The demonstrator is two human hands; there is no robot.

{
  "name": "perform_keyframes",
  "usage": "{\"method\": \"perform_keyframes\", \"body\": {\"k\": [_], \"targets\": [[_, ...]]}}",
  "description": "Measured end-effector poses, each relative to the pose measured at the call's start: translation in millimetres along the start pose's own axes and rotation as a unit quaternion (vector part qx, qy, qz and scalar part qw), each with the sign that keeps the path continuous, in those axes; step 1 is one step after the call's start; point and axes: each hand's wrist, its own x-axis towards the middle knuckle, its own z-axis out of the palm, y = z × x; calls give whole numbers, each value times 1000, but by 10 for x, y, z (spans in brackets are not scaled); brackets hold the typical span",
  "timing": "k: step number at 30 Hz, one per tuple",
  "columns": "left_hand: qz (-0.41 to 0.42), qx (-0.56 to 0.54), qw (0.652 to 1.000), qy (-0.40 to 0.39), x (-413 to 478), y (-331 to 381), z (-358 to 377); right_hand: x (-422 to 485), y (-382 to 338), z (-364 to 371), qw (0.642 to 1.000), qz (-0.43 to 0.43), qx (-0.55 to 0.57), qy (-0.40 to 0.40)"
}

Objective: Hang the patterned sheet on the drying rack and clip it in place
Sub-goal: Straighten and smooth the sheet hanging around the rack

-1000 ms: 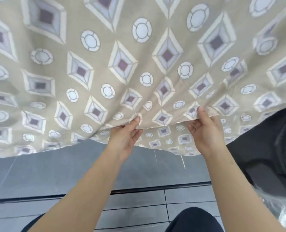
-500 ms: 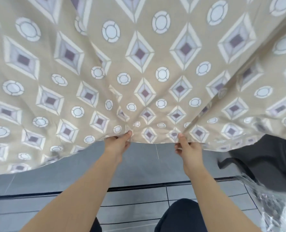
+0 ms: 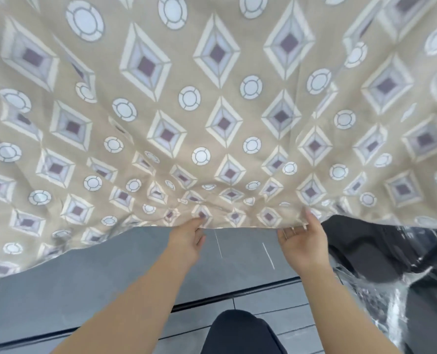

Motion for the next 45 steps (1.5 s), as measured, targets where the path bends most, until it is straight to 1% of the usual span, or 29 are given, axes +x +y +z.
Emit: {"method": "perform_keyframes", "body": {"k": [1,3,5,7,10,12,15,17,19,21,23,26,28,30,32,35,36,38,41,43,45], "targets": [[-2,-8,1000,3,-22,-10,47,-23,-134,-43,999,-15,33,4],[-9,-19,1000,0,-100,-25,179,-78,-420,-121,996,-56,61,11],[-29,-22,999,-20,-226,-65,362,-165,-679,-167,991,-92,98,10],[-50,12,997,-62,-382,-128,576,-241,-869,-218,984,-119,134,16],[-61,86,987,-124,-572,-270,942,-341,-1075,-323,978,-142,147,32],[-66,132,977,-152,-668,-395,1119,-353,-1121,-382,981,-140,131,37],[-66,160,964,-202,-706,-593,1311,-309,-1087,-437,991,-123,41,44],[-53,166,960,-218,-664,-677,1396,-249,-1000,-476,991,-120,-5,51],[-21,163,967,-193,-562,-728,1410,-234,-908,-509,991,-118,-28,53],[12,163,976,-145,-424,-751,1336,-241,-806,-546,992,-112,-42,47],[24,162,981,-100,-281,-777,1234,-230,-709,-592,993,-99,-46,45],[30,153,986,-62,-193,-753,1151,-211,-569,-634,995,-71,-49,43],[29,153,986,-61,-173,-698,1157,-240,-558,-629,997,-44,-47,32],[7,150,985,-83,-179,-628,1184,-283,-692,-618,999,-40,-33,-1],[-17,146,983,-110,-215,-562,1221,-345,-963,-609,995,-88,19,-30],[-35,133,981,-134,-315,-525,1302,-418,-1427,-691,974,-170,138,-53],[-36,119,982,-143,-357,-516,1328,-416,-1537,-722,967,-186,167,-39],[-29,101,981,-163,-417,-506,1384,-435,-1660,-750,966,-192,171,7],[-27,124,974,-189,-483,-586,1394,-443,-1538,-787,974,-145,122,126],[10,175,969,-175,-485,-696,1342,-433,-1346,-830,969,-133,73,194],[60,216,965,-134,-425,-808,1237,-426,-1219,-854,962,-153,49,222]]}}
